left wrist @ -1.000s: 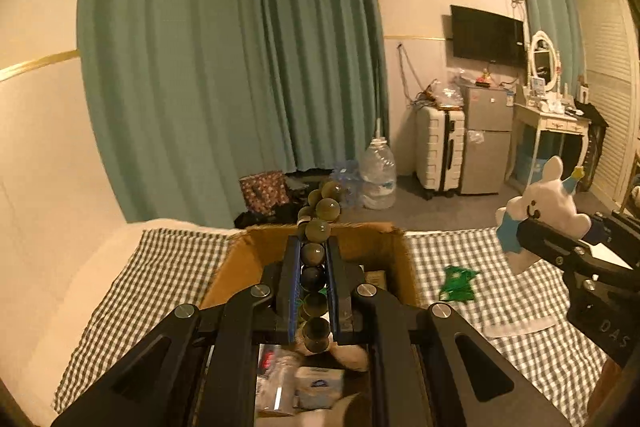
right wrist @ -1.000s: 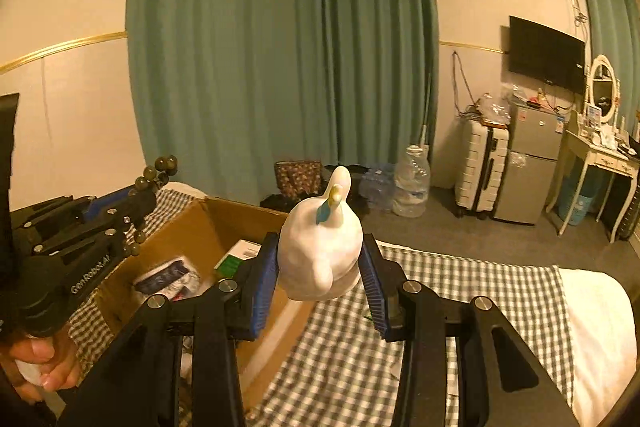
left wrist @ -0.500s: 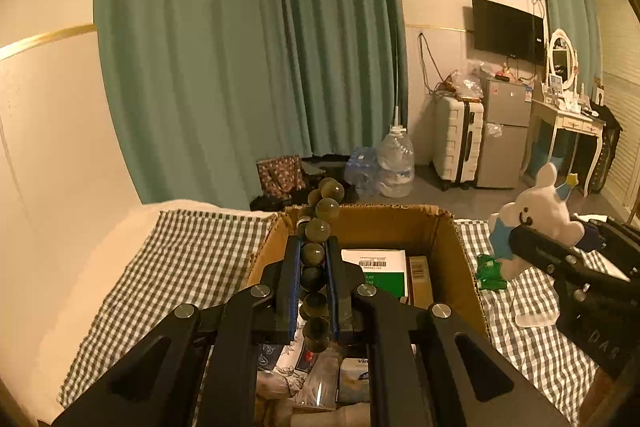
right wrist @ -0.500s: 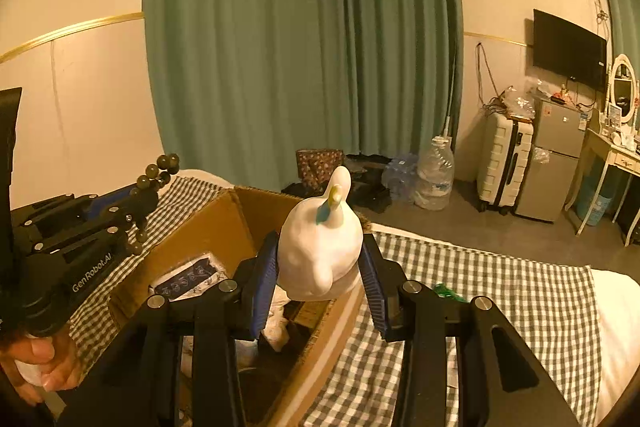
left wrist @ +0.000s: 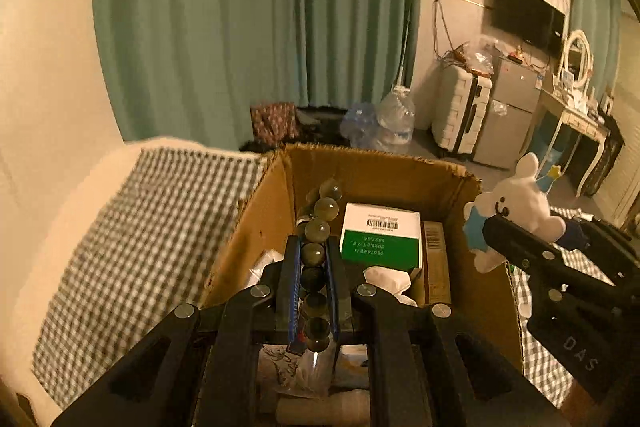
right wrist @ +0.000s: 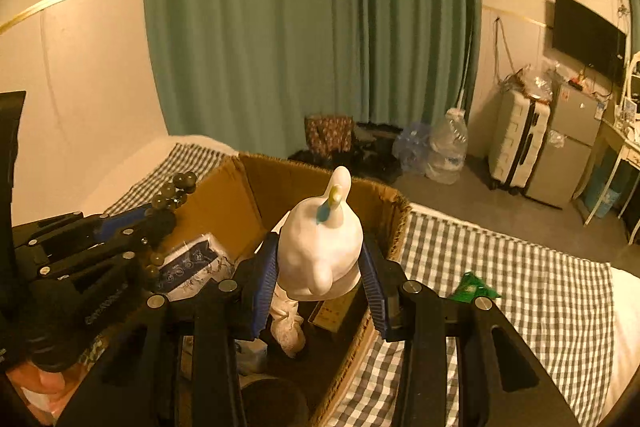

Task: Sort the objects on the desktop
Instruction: 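Open both grippers to release the bracelet and figurine inside the box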

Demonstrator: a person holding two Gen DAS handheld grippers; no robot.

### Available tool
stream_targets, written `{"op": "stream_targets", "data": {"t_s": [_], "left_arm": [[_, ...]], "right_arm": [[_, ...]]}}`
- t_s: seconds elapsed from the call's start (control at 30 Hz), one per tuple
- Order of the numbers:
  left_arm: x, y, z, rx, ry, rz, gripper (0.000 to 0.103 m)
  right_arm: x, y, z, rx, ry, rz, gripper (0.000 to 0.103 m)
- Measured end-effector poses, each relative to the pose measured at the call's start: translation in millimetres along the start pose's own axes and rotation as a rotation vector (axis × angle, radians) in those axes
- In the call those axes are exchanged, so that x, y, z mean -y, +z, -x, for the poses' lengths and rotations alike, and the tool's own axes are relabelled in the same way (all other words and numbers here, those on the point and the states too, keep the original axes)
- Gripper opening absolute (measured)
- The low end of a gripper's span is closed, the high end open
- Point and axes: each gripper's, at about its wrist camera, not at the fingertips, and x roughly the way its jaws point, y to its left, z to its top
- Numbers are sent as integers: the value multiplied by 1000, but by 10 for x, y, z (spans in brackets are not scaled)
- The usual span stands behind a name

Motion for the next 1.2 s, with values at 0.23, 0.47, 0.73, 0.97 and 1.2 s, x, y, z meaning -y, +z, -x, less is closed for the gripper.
{"op": "stream_targets", "data": {"t_s": [0.23, 0.47, 0.73, 0.97, 1.2], "left_arm": [[-23, -98, -341, -126, 15, -29, 11], [-24, -152, -514, -187, 12, -37, 11], [-42, -151, -502, -192, 29, -40, 11], [-37, -72, -399, -148, 49, -32, 19], [39, 27, -245, -78, 68, -30, 53]], "right_arm": [[-36, 41, -374, -103, 21, 29, 40], [7, -77, -708, -246, 18, 42, 40], [23, -90, -686, -260, 22, 29, 40], [20, -6, -552, -209, 12, 23, 40], [111, 146, -249, -132, -6, 23, 44]]}}
